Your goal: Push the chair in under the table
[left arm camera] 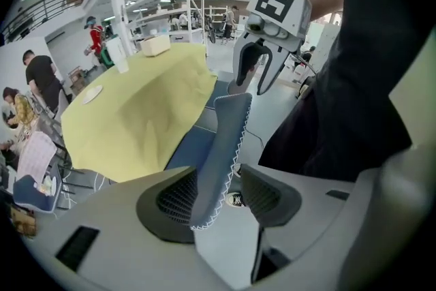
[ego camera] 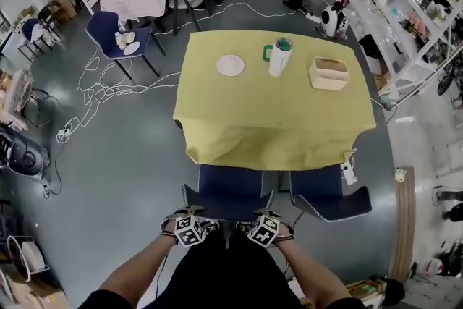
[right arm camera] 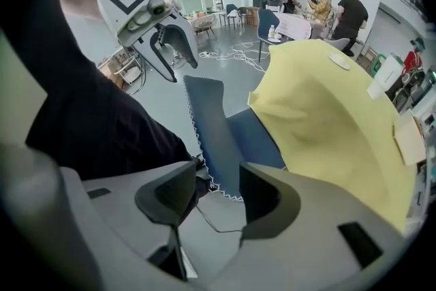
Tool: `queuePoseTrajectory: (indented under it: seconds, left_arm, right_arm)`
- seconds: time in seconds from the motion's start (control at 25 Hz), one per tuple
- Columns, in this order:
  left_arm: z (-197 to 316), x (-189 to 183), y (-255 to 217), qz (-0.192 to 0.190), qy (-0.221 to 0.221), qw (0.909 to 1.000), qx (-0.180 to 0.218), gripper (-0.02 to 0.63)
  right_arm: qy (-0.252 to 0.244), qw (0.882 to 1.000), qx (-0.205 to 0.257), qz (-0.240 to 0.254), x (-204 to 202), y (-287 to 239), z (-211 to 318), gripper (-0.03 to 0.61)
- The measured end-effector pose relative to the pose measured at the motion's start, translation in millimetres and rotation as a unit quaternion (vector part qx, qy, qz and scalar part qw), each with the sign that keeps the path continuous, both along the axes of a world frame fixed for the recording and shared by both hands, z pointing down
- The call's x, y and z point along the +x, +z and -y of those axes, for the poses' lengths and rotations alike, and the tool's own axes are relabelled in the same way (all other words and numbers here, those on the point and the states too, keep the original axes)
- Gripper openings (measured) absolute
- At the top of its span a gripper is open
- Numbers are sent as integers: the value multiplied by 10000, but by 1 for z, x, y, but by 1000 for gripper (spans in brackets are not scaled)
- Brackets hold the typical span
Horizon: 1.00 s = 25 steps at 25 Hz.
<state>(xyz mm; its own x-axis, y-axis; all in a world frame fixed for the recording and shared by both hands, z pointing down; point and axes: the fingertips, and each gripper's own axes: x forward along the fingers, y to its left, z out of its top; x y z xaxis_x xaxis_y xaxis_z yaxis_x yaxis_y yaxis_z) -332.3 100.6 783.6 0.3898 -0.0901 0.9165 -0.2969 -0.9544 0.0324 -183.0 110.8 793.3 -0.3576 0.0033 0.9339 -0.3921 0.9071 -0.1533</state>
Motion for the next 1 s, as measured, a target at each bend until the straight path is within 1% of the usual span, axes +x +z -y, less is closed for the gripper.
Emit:
queuePoseTrajectory:
  seconds: [0.08,0.28,0.52,0.72,0.84,0.92,1.0]
  left_arm:
    - [0,-7,8,74,96,9999,-9,184]
    - [4,-19,23,249,217,9995,29,184]
    - [-1,-32,43,397,404,9983,-164,185]
    - [-4,-33,51,367,454,9979,-265,184]
    - [-3,-32,53,293,371,9985,-271,184]
    - [-1,-31,54,256,334,9987,-281,181]
    - [0,-30,55,238,364,9986,-289,156]
  right_arm:
    - [31,9999,1,-101,-1,6,-1,184]
    - [-82,9988,221,-418,-1,21,2,184]
    - [-85,9977,239,-629,-5,40,-3,184]
    - [63,9971,284,-710,-5,49,0,184]
    - [125,9967,350,-728,-5,53,2,183]
    - [133,9968,403,-682,-4,54,3,161]
    - [113,9971,432,-611,-3,54,3,155]
